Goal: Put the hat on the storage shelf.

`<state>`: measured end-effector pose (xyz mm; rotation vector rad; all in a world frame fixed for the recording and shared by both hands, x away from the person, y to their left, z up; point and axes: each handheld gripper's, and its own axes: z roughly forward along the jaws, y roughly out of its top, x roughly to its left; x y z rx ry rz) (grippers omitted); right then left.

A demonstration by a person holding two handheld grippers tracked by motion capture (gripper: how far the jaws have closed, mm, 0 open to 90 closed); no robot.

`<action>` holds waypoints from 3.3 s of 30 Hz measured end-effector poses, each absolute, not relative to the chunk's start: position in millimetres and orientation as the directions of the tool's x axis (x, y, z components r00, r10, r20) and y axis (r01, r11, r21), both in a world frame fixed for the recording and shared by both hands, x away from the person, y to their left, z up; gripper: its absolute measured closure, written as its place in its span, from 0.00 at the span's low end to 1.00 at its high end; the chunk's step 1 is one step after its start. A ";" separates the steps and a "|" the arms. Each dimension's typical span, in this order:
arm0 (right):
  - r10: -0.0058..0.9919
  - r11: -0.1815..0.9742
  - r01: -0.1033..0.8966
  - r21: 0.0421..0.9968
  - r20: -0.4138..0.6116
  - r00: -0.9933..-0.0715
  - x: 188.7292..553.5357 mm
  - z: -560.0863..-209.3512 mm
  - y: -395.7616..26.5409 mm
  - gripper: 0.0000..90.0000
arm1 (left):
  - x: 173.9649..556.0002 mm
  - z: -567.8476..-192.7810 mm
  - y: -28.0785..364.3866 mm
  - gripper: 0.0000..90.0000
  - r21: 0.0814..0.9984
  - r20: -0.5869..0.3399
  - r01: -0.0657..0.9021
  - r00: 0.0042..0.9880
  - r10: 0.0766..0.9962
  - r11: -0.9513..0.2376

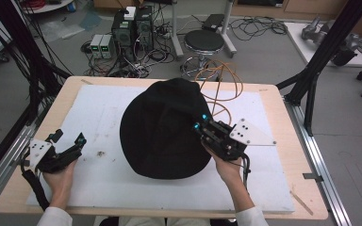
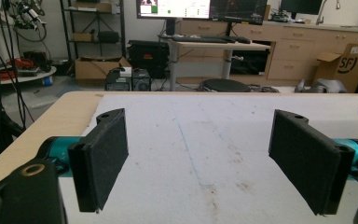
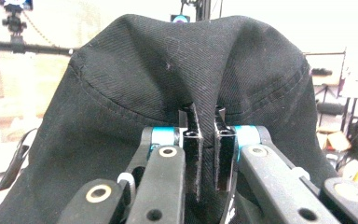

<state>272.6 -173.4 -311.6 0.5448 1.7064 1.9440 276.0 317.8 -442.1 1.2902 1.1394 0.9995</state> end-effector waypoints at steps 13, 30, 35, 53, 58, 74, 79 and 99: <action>0.686 -0.160 -0.208 0.965 -0.043 -0.726 293.4 -270.5 -184.5 0.96 | 276.8 -442.6 319.1 0.22 0.996 -0.074 0.064 0.186 0.980 0.064; 0.837 -0.135 -0.273 0.953 -0.037 -0.546 315.2 -252.0 -204.9 0.96 | 278.1 -441.7 314.4 0.22 0.997 -0.063 0.055 0.201 0.978 0.054; 0.880 -0.115 -0.295 0.949 -0.041 -0.474 321.6 -245.3 -202.3 0.96 | 278.8 -441.7 313.8 0.22 0.997 -0.064 0.057 0.206 0.976 0.053; 0.954 -0.092 -0.264 0.960 0.010 -0.299 360.6 -233.9 -216.6 0.96 | 278.2 -441.3 309.4 0.22 0.998 -0.060 0.048 0.225 0.972 0.051; 0.962 -0.116 -0.202 0.972 0.059 -0.267 377.5 -245.5 -227.3 0.96 | 277.9 -440.9 307.5 0.22 0.998 -0.053 0.049 0.232 0.971 0.043; 0.969 -0.092 -0.078 0.993 0.071 -0.237 395.1 -282.1 -226.7 0.96 | 275.5 -442.0 310.3 0.22 0.996 -0.080 0.052 0.233 0.969 0.070; 0.969 -0.085 -0.061 0.994 0.069 -0.237 395.7 -293.7 -229.5 0.96 | 277.8 -442.9 308.6 0.22 0.996 -0.081 0.059 0.238 0.968 0.069; 0.947 -0.132 -0.018 0.991 0.120 -0.297 394.3 -302.2 -236.7 0.90 | 281.1 -443.6 304.3 0.22 0.996 -0.080 0.069 0.251 0.965 0.064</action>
